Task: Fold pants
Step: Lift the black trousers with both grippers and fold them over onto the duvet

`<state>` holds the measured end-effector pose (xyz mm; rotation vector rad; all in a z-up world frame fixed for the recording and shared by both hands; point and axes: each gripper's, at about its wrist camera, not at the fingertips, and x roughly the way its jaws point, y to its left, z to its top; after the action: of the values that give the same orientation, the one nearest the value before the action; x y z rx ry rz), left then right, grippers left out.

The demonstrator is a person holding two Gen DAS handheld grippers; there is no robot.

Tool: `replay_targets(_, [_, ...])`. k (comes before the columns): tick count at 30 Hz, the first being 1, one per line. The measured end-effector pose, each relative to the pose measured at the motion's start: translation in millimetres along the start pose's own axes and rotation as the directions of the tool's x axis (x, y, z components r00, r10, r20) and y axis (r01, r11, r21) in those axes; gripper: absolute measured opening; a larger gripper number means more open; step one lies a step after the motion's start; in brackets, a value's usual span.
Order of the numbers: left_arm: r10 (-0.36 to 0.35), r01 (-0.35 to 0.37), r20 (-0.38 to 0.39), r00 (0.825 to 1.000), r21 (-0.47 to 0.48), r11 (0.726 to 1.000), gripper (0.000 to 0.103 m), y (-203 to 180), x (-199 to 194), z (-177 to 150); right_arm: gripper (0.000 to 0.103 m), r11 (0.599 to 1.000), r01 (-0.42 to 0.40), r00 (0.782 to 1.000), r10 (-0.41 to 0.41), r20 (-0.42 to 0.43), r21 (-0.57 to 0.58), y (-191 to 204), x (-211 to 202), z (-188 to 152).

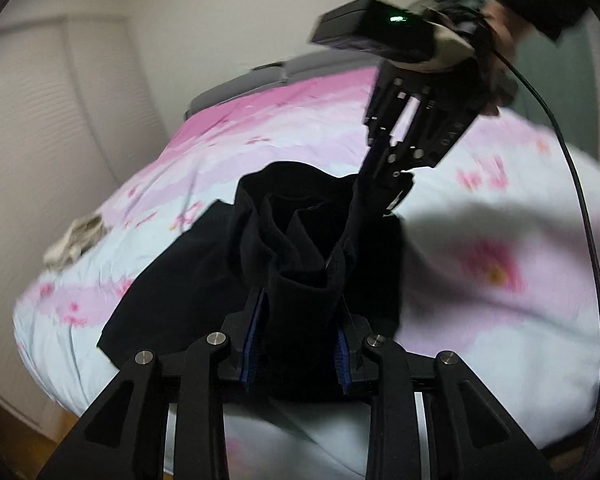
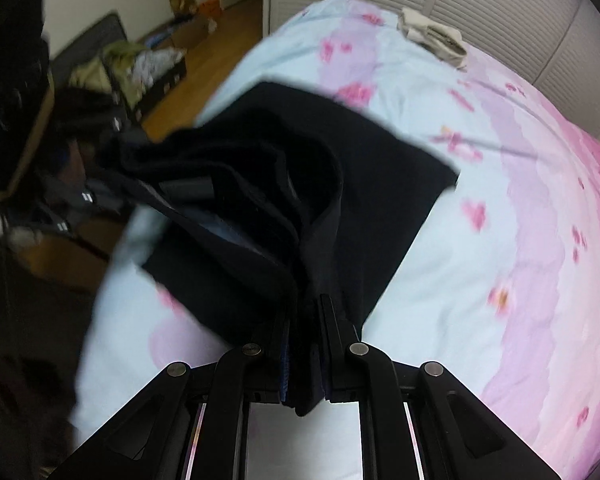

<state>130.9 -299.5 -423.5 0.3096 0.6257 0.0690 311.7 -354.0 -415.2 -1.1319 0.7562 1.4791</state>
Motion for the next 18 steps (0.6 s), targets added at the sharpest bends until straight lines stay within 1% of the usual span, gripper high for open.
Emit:
replay_targets(2, [-0.002,0.002,-0.013,1.000,0.027,1.000,0.034,-12,-5,-2,0.015,0.999,0.038,0.999,-0.037,-0.014,0.013,13,14,-23])
replay_targets(3, [-0.015,0.016,-0.021,1.000,0.022,1.000,0.042,-10,-8,-3,0.015,0.998,0.056,0.998,-0.056,-0.012,0.023,18,15,-29])
replay_targets(4, [-0.035,0.035,-0.020,0.999,0.012,0.999,0.047,-8,-14,-4,0.018,0.995,0.093,0.996,-0.093,-0.003,0.042,24,16,-37])
replay_targets(5, [-0.045,0.045,-0.022,0.999,0.007,0.999,0.054,-6,-18,-5,0.025,0.993,0.110,0.994,-0.111,0.006,0.051,27,15,-39])
replay_targets(6, [-0.058,0.058,-0.024,0.998,0.000,0.998,0.058,-3,-25,-6,0.030,0.989,0.134,0.991,-0.134,0.007,0.060,30,14,-43])
replay_targets(7, [-0.067,0.067,-0.026,0.997,0.000,0.998,0.058,-4,-28,-9,0.038,0.983,0.165,0.986,-0.166,0.000,0.075,33,11,-47])
replay_targets(9, [-0.102,0.102,-0.023,0.995,0.003,0.995,0.064,1,-39,-12,0.039,0.975,0.178,0.984,-0.179,-0.003,0.135,34,5,-51])
replay_targets(10, [-0.107,0.107,-0.024,0.994,-0.001,0.994,0.065,1,-43,-12,0.039,0.968,0.183,0.983,-0.185,-0.004,0.173,34,0,-52])
replay_targets(12, [-0.135,0.134,-0.030,0.990,-0.038,0.990,0.069,11,-51,-8,0.039,0.948,0.188,0.980,-0.197,0.007,0.257,35,-9,-54])
replay_targets(13, [-0.146,0.144,-0.030,0.989,-0.055,0.988,0.070,15,-55,-6,0.041,0.932,0.189,0.979,-0.204,0.017,0.308,35,-15,-55])
replay_targets(14, [-0.161,0.159,-0.025,0.987,-0.082,0.984,0.074,22,-60,-3,0.044,0.906,0.192,0.975,-0.218,0.030,0.377,36,-24,-56])
replay_targets(15, [-0.179,0.177,-0.013,0.984,-0.107,0.978,0.078,29,-66,0,0.046,0.884,0.199,0.971,-0.237,0.038,0.423,38,-30,-56])
replay_targets(16, [-0.186,0.184,-0.007,0.982,-0.117,0.976,0.080,31,-70,1,0.049,0.860,0.203,0.966,-0.255,0.049,0.468,40,-36,-56])
replay_targets(18, [-0.206,0.203,-0.002,0.979,-0.139,0.969,0.085,43,-70,7,0.057,0.783,0.191,0.948,-0.304,0.096,0.592,45,-54,-53])
